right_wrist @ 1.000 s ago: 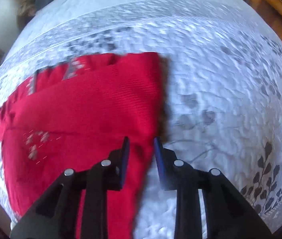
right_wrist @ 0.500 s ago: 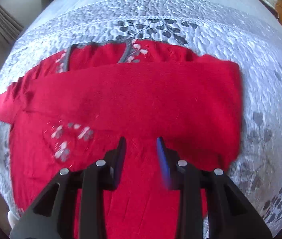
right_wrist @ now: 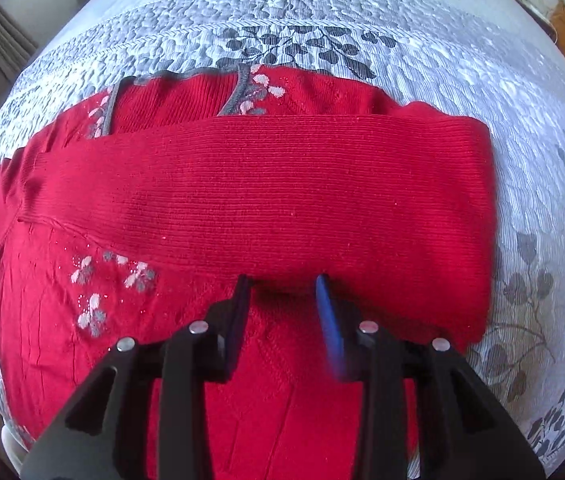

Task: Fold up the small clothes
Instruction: 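Grasp the other red sleeve cuff with the left gripper, then fold the held sleeve across the body toward the right gripper and release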

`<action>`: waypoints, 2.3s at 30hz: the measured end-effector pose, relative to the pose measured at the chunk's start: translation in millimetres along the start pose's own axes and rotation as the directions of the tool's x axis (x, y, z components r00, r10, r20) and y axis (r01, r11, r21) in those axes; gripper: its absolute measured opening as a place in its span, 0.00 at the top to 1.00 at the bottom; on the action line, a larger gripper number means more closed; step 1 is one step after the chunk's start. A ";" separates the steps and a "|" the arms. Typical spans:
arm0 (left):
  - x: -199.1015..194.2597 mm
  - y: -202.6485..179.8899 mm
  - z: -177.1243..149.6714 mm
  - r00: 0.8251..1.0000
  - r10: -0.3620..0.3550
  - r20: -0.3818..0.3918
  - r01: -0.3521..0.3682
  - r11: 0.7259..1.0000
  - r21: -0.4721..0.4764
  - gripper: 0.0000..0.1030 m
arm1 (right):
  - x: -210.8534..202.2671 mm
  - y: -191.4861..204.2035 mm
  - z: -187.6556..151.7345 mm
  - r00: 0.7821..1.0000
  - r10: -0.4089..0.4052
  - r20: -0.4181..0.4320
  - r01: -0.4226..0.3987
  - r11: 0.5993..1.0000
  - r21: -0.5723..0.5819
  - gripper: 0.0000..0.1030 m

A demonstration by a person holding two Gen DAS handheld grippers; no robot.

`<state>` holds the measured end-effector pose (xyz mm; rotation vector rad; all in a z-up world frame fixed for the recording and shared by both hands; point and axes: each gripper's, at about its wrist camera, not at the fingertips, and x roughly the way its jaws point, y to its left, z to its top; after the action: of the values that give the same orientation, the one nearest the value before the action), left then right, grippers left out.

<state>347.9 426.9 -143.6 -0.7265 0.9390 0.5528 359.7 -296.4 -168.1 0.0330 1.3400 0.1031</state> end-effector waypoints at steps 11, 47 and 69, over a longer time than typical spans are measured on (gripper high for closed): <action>-72.8 -124.5 -70.4 0.963 -0.260 0.067 0.222 0.912 0.345 0.94 | -20.0 2.1 -12.8 0.999 0.024 0.033 -0.023 1.000 -0.019 0.67; -64.2 -242.1 -277.3 0.927 -0.219 -0.304 0.368 0.682 0.632 0.44 | -56.4 30.2 -37.5 0.985 0.168 0.050 -0.164 0.984 -0.065 0.63; 23.0 -233.7 -230.2 0.935 -0.037 -0.353 0.273 0.711 0.648 0.43 | 22.1 185.3 65.8 0.989 0.080 -0.127 -0.109 0.963 -0.246 0.93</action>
<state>403.9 104.9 -180.6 -0.1981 1.2667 -0.1046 418.3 -107.7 -159.0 -0.1259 1.4328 0.3606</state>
